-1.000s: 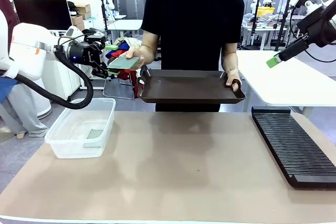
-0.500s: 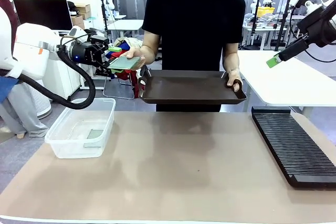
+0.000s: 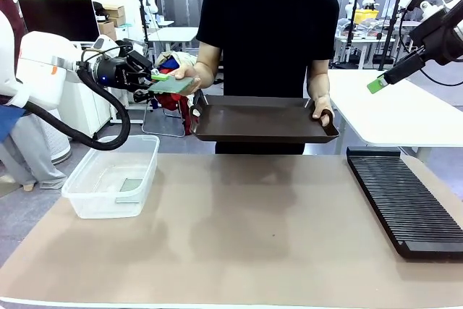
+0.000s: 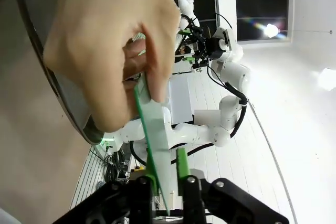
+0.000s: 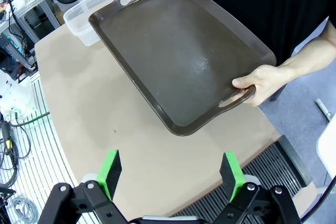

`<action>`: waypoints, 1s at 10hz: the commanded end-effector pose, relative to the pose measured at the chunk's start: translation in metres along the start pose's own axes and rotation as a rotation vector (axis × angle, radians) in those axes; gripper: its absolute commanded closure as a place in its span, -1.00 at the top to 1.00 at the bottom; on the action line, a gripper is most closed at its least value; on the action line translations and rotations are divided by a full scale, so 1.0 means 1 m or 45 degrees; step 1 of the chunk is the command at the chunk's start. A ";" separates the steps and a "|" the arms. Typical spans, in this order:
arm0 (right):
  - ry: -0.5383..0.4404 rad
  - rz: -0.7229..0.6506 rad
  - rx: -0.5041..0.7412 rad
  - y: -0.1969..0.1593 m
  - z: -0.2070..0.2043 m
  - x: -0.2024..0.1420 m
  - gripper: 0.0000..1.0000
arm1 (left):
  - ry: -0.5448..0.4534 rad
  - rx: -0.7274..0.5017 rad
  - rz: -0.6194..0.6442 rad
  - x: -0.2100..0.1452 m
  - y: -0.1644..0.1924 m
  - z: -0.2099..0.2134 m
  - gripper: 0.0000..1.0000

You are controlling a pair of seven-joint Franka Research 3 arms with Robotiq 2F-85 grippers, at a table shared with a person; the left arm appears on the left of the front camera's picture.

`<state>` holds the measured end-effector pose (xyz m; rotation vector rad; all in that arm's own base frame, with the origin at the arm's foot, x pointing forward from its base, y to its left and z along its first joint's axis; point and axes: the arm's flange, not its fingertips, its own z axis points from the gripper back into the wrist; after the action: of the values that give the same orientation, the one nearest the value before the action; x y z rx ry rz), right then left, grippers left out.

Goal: Sort PCBs into racks and boxes based on the side picked up.
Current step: Pick up the Blank PCB handed by the Human, then if the short side of the Blank PCB is picked up, insert it into the PCB Rack ; if the long side is picked up, place it in the Organizing box.

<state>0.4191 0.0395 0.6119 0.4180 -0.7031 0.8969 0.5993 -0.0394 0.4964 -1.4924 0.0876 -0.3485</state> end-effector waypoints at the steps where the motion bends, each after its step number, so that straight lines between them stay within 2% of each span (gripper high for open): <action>1: -0.015 0.003 0.019 0.000 -0.001 0.000 1.00 | 0.037 -0.004 0.004 0.001 -0.001 0.005 -1.00; 7: -0.015 0.003 0.019 0.000 -0.001 0.000 1.00 | 0.047 0.021 -0.012 0.000 -0.005 0.003 -1.00; 8: -0.015 0.003 0.019 0.000 -0.001 0.000 1.00 | -0.020 0.031 -0.020 0.000 -0.009 0.002 -1.00; 10: -0.015 0.003 0.019 0.000 -0.001 0.000 1.00 | 0.015 0.004 -0.004 0.001 -0.002 0.000 -1.00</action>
<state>0.4191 0.0395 0.6119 0.4180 -0.7031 0.8969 0.6005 -0.0392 0.4981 -1.4856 0.0894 -0.3574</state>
